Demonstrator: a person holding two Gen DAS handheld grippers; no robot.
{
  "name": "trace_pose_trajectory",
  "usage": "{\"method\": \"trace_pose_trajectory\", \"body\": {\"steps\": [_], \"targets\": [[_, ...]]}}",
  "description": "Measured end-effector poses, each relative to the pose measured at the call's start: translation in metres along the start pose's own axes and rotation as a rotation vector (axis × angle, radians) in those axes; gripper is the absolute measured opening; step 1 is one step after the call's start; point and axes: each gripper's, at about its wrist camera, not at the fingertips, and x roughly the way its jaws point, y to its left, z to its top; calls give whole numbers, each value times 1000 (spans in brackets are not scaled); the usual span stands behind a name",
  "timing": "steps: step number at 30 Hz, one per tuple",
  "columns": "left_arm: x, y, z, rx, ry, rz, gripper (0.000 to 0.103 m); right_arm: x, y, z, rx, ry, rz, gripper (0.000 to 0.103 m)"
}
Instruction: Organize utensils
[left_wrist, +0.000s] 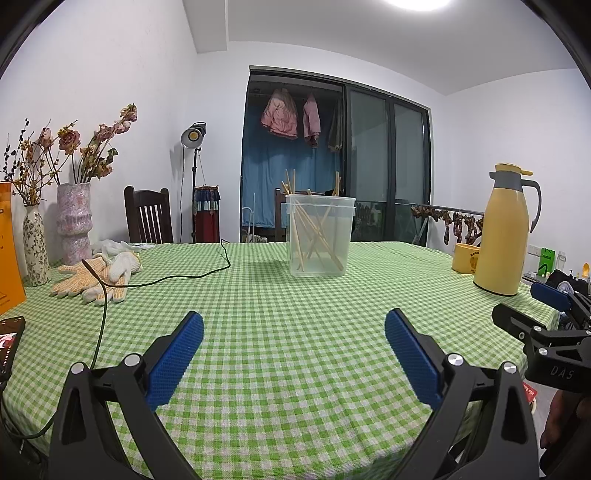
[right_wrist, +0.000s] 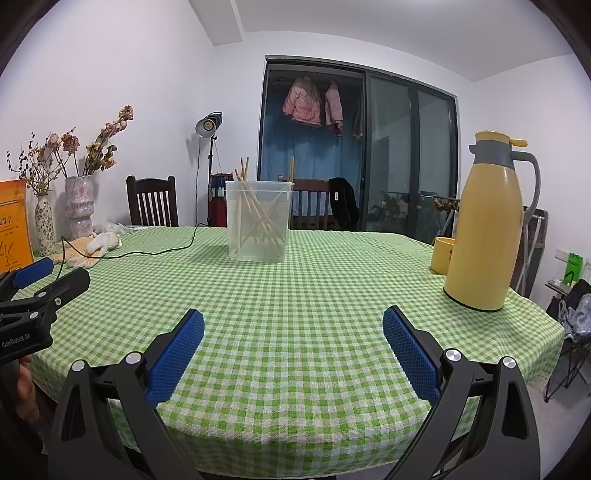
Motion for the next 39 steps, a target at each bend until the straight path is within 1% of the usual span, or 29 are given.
{"method": "trace_pose_trajectory", "body": {"steps": [17, 28, 39], "targets": [[1, 1, 1, -3, 9, -7, 95, 1, 0, 1, 5, 6, 2, 94], [3, 4, -1, -15, 10, 18, 95, 2, 0, 0, 4, 11, 0, 94], [3, 2, -3, -8, 17, 13, 95, 4, 0, -2, 7, 24, -2, 94]]}}
